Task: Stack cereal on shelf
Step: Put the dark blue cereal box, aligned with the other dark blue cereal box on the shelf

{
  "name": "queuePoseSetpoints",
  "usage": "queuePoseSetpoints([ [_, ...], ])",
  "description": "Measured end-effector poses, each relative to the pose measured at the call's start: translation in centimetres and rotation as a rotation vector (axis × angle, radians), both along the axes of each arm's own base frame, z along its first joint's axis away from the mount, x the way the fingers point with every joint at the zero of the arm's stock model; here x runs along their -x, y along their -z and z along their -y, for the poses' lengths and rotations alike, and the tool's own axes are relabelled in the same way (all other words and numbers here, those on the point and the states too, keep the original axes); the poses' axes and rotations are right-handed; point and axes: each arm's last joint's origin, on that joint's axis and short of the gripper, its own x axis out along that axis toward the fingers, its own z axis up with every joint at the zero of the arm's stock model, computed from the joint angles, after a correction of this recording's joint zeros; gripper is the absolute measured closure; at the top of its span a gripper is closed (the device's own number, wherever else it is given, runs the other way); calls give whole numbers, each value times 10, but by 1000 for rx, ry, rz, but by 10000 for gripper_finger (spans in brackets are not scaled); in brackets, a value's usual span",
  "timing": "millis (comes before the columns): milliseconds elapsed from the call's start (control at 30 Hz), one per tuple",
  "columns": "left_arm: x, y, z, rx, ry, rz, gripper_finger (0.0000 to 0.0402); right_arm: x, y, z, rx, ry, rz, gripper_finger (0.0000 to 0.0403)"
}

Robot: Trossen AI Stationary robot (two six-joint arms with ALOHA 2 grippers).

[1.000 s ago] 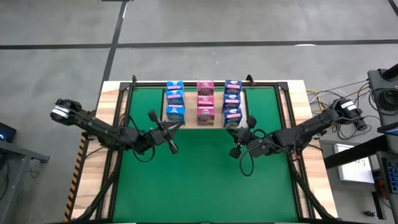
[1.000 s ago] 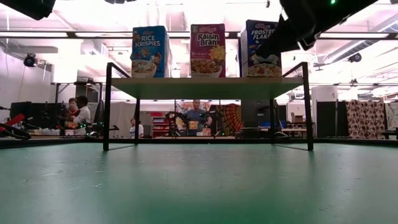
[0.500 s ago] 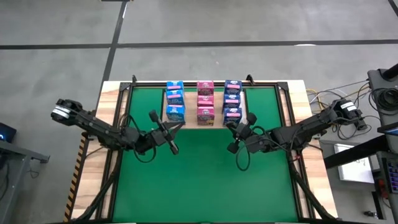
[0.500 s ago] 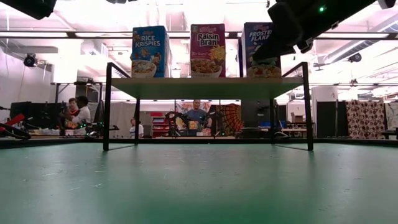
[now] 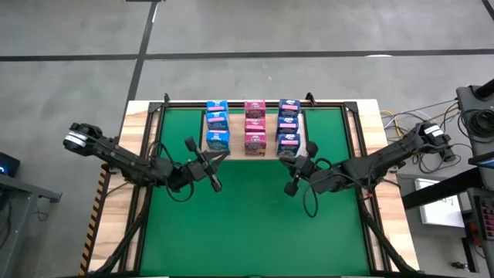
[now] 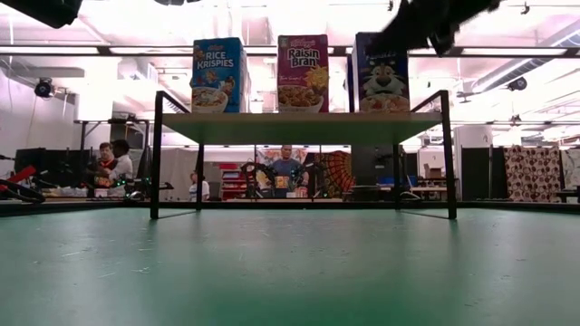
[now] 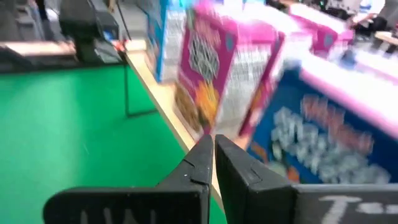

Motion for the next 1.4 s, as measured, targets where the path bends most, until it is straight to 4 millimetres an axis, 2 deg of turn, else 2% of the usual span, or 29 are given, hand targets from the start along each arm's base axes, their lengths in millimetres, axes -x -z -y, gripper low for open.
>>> queuePoseSetpoints([
  [133,1,-2,0,-2,-2,5,401,-4,-28,-2,-5,-34,33,394],
  [267,5,-7,-2,-2,-7,21,401,-8,-62,8,-34,-44,16,394],
  [433,10,-13,-4,14,-21,46,401,-11,-92,31,-50,22,-48,394],
  [633,10,-13,-4,16,-21,48,401,-11,-110,66,-41,146,-107,394],
  [800,10,-13,-4,16,-22,47,401,-10,-110,94,-91,159,-140,394],
  [933,10,-13,-4,16,-22,47,401,-9,-106,107,-99,177,-161,394],
  [1133,10,-13,-4,16,-22,46,401,-8,-104,110,-85,182,-182,394],
  [1400,10,-13,-4,19,-21,45,401,-8,-89,110,-81,182,-232,394],
])
